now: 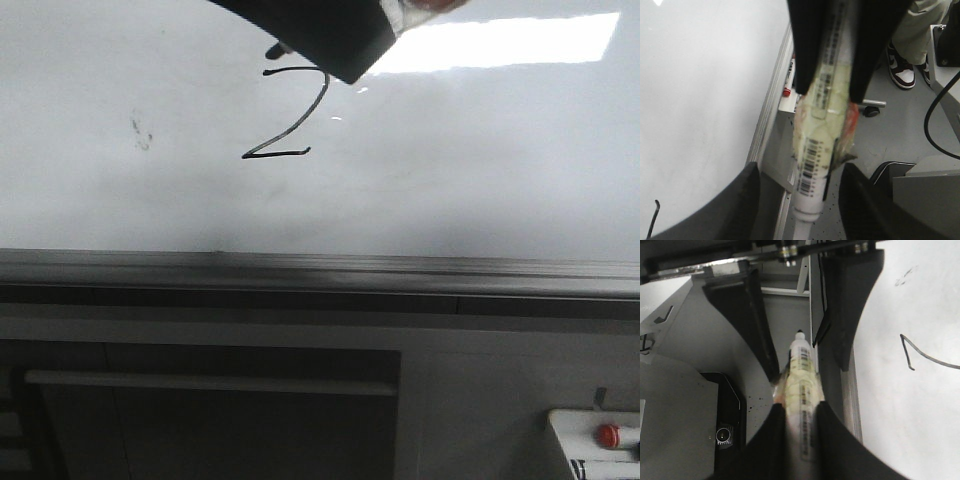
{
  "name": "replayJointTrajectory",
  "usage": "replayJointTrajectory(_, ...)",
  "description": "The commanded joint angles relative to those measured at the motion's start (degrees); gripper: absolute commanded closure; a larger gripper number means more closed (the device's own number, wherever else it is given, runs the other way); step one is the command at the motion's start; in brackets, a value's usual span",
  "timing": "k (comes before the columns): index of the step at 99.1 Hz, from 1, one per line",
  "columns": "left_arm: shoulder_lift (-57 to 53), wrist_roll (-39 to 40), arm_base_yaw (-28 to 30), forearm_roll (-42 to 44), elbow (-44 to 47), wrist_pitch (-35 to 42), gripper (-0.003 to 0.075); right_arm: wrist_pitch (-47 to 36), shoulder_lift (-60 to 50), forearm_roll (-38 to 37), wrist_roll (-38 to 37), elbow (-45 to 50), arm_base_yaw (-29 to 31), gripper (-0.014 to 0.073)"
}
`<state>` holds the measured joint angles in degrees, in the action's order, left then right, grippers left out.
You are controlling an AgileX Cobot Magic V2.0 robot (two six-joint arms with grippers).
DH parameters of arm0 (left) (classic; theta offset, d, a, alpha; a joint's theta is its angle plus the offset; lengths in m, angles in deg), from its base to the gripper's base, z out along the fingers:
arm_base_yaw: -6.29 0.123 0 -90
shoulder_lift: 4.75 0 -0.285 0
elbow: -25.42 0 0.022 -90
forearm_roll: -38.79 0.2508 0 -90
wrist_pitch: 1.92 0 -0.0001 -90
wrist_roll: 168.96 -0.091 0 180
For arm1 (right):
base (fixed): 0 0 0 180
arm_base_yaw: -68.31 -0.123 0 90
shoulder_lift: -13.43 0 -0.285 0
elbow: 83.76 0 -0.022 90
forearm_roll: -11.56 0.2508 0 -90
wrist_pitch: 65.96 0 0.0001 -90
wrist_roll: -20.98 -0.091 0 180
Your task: Write number 2 on whiteboard
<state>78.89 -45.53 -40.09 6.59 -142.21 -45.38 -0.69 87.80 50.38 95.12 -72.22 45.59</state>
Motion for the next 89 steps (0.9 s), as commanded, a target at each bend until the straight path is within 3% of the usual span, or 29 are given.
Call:
replayJointTrajectory(1,-1.4,-0.3,-0.5,-2.5,-2.0,2.2,0.0437,-1.8,-1.4,2.4,0.7,-1.4,0.2,0.0608)
replayJointTrajectory(31,-1.4,-0.3,-0.5,-3.0,-2.0,2.3,0.0597,-0.7,-1.4,2.7,0.7,-1.4,0.2,0.0608)
replayJointTrajectory(50,-1.4,-0.3,-0.5,-3.0,-2.0,2.1,0.0639,-0.6,-1.4,2.7,0.7,-1.4,0.2,0.06)
replayJointTrajectory(60,-1.4,-0.3,-0.5,-3.0,-2.0,1.8,0.0639,-0.8,-1.4,2.7,0.6,-1.4,0.2,0.0522)
replayJointTrajectory(76,-1.4,-0.3,-0.5,-3.0,-2.0,1.8,0.065,-1.2,-1.4,2.6,0.1,-1.4,0.2,0.0314)
replayJointTrajectory(89,-1.5,-0.1,-0.4,-2.8,-2.0,1.1,0.066,-0.7,-3.0,-1.3,-3.6,-3.1,1.0,0.0291)
